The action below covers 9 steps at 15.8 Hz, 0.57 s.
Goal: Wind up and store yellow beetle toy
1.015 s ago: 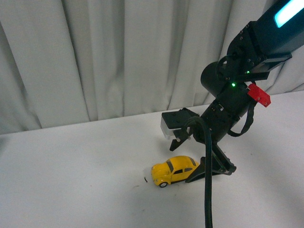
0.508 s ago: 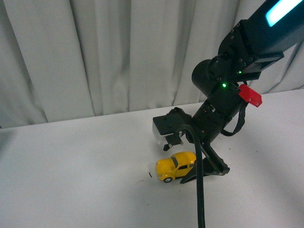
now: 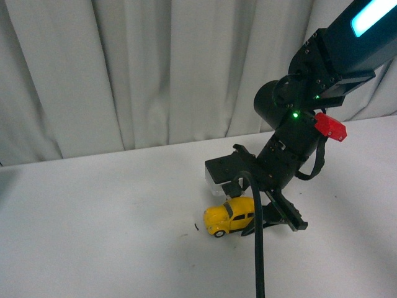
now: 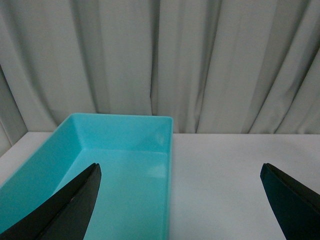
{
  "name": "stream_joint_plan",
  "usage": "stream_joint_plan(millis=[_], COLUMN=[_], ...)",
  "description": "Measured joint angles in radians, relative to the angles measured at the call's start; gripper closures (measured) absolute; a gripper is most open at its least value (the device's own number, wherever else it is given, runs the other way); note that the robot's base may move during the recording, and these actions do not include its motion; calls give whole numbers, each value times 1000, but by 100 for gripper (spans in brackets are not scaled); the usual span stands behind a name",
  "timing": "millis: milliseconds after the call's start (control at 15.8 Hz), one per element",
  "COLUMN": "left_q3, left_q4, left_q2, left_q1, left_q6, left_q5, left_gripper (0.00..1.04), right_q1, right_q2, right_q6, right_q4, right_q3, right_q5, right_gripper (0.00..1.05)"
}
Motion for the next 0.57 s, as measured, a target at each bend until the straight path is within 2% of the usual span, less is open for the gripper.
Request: stream_joint_plan(millis=[127,571], left_q3=[0,0], left_q4=[0,0], left_q2=[0,0], left_q1=[0,0], left_q6=[0,0], left_q5=[0,0], left_gripper=[7,7], right_q1=[1,1], right_q2=[-1,-3], right_q6=[-1,18], right_q4=[9,11], right_q3=[-6,-8], right_q5=[2,19], right_gripper=[57,61])
